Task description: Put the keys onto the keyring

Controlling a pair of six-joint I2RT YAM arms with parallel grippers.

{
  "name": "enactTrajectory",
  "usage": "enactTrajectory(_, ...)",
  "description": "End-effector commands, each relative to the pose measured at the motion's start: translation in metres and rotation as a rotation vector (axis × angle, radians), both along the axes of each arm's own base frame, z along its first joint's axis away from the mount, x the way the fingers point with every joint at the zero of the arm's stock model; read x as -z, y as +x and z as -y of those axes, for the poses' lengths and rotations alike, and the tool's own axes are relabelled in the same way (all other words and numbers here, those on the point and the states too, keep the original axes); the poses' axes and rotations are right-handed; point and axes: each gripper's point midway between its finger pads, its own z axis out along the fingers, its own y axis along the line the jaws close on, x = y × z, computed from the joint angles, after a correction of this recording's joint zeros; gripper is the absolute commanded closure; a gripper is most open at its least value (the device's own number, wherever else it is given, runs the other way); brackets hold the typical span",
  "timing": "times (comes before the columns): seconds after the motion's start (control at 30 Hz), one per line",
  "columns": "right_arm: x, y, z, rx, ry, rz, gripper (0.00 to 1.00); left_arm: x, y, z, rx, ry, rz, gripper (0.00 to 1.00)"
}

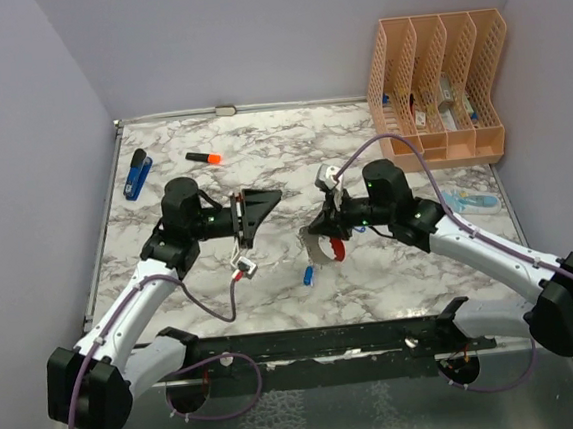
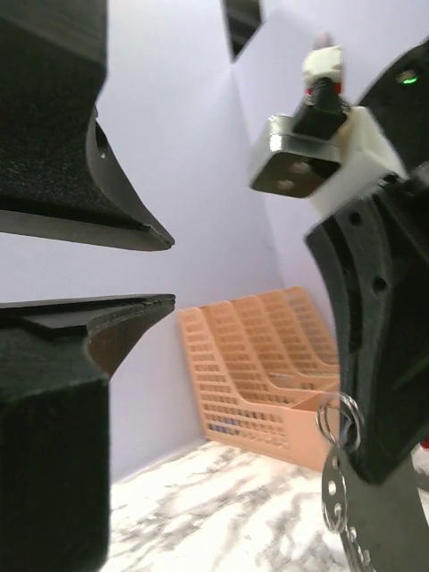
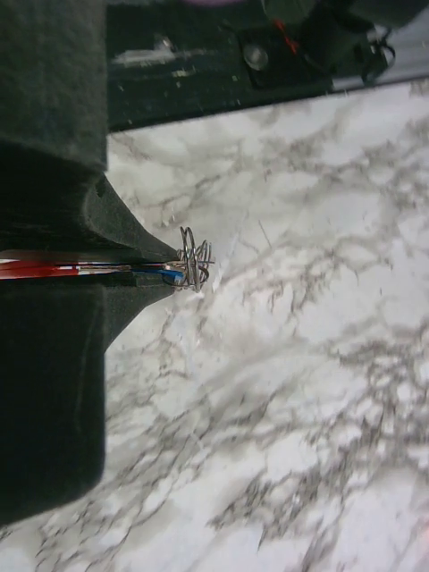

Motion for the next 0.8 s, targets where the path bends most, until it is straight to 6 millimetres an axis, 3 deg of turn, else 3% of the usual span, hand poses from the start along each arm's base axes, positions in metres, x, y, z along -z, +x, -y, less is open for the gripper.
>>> enactTrajectory(0.0, -0.027, 0.051, 0.019, 0.275, -0.031, 0.156, 0.99, -0.043, 0.045, -0.01, -0.312, -0.142, -0.181, 0.75)
enactTrajectory(0.13, -0.031, 0.077, 0.029, 0.411, -0.065, 0.191, 0.99, -0.045, 0.076, -0.008, -0.545, -0.215, -0.595, 0.79)
enactTrajectory(0.33, -0.037, 0.099, 0.044, 0.562, -0.097, 0.227, 0.99, -0.035, 0.08, 0.025, -0.67, -0.313, -1.235, 0.72)
enactTrajectory(0.5, -0.038, 0.104, 0.054, 0.639, -0.127, 0.22, 0.99, -0.026, 0.053, 0.038, -0.624, -0.288, -1.453, 0.65)
enactTrajectory(0.63, -0.043, 0.1, 0.049, 0.634, -0.103, 0.175, 0.99, 0.002, 0.033, 0.049, -0.616, -0.204, -1.684, 0.64)
enactTrajectory(0.77, -0.044, 0.096, 0.05, 0.636, -0.091, 0.155, 0.99, 0.006, 0.031, 0.058, -0.586, -0.191, -1.757, 0.64)
